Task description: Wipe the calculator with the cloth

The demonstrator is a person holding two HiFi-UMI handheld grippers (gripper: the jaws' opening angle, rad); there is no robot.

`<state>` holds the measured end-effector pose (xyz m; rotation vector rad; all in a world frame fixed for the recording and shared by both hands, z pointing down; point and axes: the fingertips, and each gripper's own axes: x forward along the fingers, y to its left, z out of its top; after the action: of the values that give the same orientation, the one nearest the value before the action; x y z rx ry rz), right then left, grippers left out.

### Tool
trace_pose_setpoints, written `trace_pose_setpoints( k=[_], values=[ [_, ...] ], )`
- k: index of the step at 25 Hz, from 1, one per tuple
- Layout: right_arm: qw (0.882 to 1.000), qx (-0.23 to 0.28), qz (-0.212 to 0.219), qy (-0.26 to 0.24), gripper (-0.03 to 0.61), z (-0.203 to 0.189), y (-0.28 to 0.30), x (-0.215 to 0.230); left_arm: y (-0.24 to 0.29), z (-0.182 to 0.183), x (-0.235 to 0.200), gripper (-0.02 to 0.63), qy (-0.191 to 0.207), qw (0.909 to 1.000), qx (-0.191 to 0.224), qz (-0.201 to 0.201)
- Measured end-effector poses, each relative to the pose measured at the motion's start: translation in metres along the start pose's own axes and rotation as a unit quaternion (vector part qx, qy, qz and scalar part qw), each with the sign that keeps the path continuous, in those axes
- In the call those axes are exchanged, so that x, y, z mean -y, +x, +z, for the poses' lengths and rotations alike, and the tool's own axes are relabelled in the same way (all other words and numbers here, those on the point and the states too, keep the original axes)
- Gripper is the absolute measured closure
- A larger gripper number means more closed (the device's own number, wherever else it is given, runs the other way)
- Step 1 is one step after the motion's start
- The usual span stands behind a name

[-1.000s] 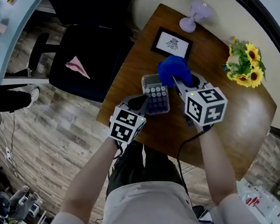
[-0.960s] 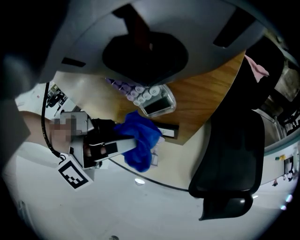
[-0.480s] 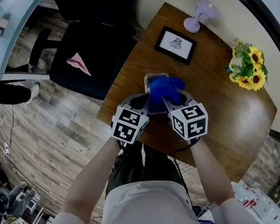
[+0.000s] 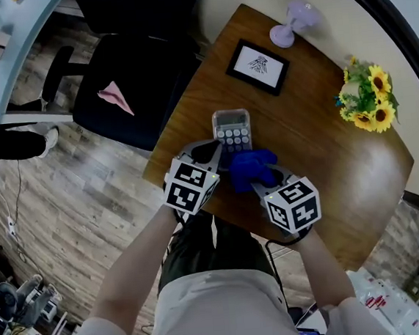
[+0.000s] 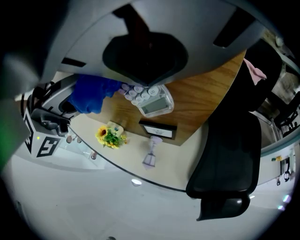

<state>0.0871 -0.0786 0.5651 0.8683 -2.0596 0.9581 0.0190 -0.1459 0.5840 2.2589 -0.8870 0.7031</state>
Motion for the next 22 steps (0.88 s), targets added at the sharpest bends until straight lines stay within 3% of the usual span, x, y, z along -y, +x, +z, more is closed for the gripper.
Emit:
trace_pose_setpoints(
  k=[3,8,11,16,19,22],
  values=[
    [0.999,0.036,-0.003,0.011,0.491,0.025,-0.014,0.014,0.001,0.000,0.000,0.612,0.000,1.0000,-0.002,-0.001],
    [0.988,0.136,-0.064,0.021,0.490,0.101,-0.014,0.054,-0.001,0.000,0.000,0.612,-0.002,1.0000,-0.002,-0.001],
    [0.981,0.167,-0.088,0.041,0.488,0.129,0.006,0.066,0.000,0.000,0.000,0.612,-0.007,1.0000,-0.001,0.000],
    [0.988,0.137,-0.070,0.028,0.488,0.112,0.051,0.042,0.000,0.000,0.000,0.612,-0.014,0.9999,0.005,0.001],
    [0.987,0.143,-0.072,0.000,0.488,0.095,0.052,0.022,-0.001,0.000,0.000,0.612,-0.016,0.9998,0.011,0.002],
    [0.991,0.123,-0.059,0.002,0.488,0.083,0.044,0.015,0.000,0.001,-0.001,0.612,-0.018,0.9998,0.011,0.000]
  ],
)
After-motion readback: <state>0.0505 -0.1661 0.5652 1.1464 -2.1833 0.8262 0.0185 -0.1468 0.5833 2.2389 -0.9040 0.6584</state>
